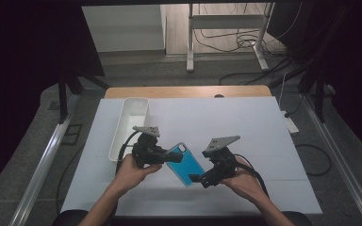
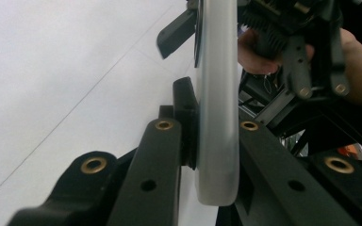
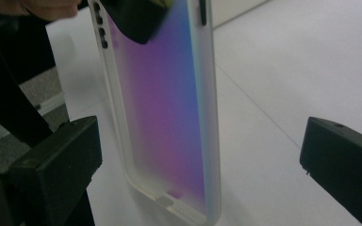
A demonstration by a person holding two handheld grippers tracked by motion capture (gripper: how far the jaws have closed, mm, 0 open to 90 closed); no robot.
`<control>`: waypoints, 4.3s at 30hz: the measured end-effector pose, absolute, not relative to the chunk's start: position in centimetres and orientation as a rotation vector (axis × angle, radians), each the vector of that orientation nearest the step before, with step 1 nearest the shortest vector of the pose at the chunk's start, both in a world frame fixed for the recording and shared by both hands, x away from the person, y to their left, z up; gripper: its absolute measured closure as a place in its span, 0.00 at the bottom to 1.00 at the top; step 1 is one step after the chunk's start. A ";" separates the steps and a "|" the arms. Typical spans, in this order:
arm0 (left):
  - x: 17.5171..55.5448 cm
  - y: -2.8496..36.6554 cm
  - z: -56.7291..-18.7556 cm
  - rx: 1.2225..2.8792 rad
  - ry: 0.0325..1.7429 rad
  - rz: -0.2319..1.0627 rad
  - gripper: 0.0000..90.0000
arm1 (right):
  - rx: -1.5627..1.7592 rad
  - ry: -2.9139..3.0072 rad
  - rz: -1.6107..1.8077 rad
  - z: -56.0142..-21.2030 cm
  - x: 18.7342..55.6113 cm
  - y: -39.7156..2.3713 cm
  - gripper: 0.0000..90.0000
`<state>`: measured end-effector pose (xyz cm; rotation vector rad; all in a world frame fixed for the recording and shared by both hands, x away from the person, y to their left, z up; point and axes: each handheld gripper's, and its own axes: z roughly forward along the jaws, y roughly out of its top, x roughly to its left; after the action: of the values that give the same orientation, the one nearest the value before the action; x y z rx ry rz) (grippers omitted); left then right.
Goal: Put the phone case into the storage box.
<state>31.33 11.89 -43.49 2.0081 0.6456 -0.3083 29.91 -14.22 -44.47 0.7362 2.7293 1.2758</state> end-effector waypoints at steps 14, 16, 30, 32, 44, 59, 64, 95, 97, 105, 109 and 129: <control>30.9 11.1 -43.3 2.022 0.583 -0.316 0.95 | 0.739 2.834 1.313 -44.1 29.7 -13.8 0.41; 30.9 11.0 -43.2 2.020 0.570 -0.317 0.95 | 0.710 2.846 1.347 -44.0 29.7 -13.9 0.54; 30.8 11.3 -42.9 1.950 0.476 -0.362 0.89 | 0.579 2.980 1.426 -44.0 29.8 -14.1 0.90; 30.8 11.3 -42.9 1.947 0.479 -0.353 0.88 | 0.580 2.977 1.426 -43.9 29.7 -14.1 0.90; 30.5 11.2 -42.9 1.962 0.515 -0.278 0.73 | 0.594 2.899 1.434 -43.4 29.5 -14.3 0.95; 30.6 11.6 -42.9 1.961 0.633 -0.072 0.25 | 0.681 2.756 1.433 -42.9 29.8 -15.2 0.95; 30.7 11.8 -42.9 1.963 0.696 -0.004 0.14 | 0.720 2.684 1.430 -42.7 29.9 -15.6 0.95; 29.9 11.0 -42.7 2.016 0.793 0.052 0.60 | 0.795 2.555 1.419 -42.6 29.4 -15.4 0.95; 29.9 11.0 -42.7 2.014 0.790 0.039 0.65 | 0.790 2.554 1.417 -42.6 29.3 -15.3 0.95; 29.9 11.1 -42.6 2.001 0.775 -0.015 0.86 | 0.751 2.559 1.389 -42.6 28.9 -14.9 0.95; 30.1 11.6 -42.5 1.943 0.804 -0.095 0.92 | 0.756 2.573 1.395 -42.8 29.0 -14.9 0.95; 28.3 9.5 -41.7 2.022 0.781 0.100 0.98 | 0.708 2.612 1.375 -43.5 28.5 -13.7 0.67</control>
<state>28.30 9.47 -41.65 2.0218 0.7806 0.1005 28.45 -13.66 -43.46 0.7078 2.6121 1.3751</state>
